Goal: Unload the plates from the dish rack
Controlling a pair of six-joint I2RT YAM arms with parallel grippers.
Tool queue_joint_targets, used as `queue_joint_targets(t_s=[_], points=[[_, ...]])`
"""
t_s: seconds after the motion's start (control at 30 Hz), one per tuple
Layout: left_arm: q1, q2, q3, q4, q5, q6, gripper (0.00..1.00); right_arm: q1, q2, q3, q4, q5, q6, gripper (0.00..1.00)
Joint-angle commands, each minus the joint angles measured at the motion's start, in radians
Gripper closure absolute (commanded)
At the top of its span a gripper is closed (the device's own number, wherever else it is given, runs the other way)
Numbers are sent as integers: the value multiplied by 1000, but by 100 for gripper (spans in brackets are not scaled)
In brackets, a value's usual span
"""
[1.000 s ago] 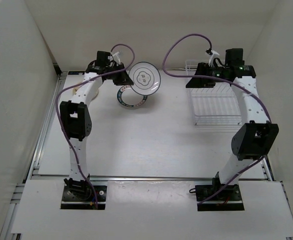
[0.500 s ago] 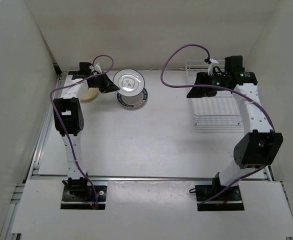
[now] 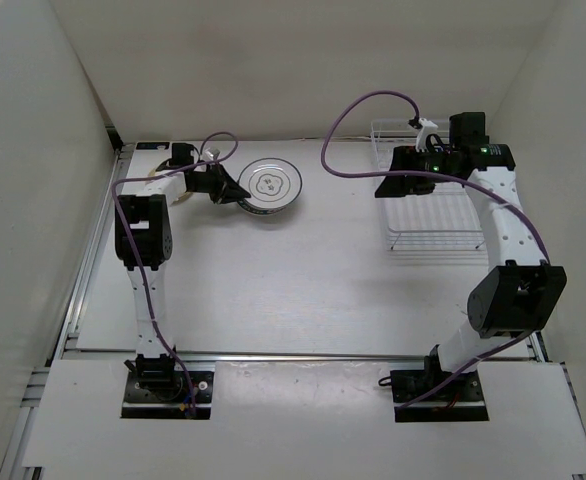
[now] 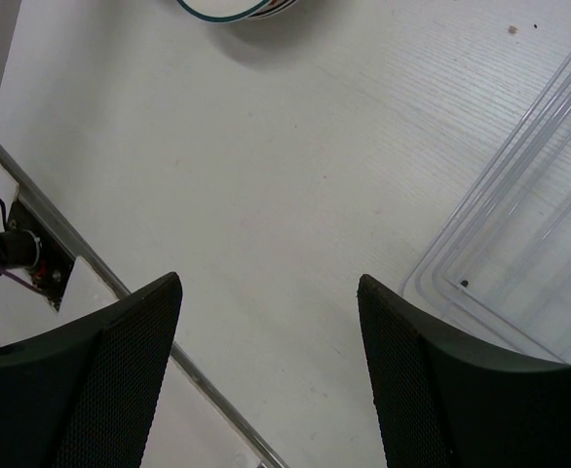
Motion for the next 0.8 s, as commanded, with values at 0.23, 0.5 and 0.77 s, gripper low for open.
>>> queue_joint_targets(t_s=[0.23,0.5,0.77], points=[[3,-17,-1,42,-21,-1,90,0,-67,-38,4,-13,-24,23],[3,-17,-38,42,-71,9,90,0,-67,-38,4,-23,-15,23],[3,-17,-29,22,-124,27,83,0,-67,-38,13,-23,-15,23]])
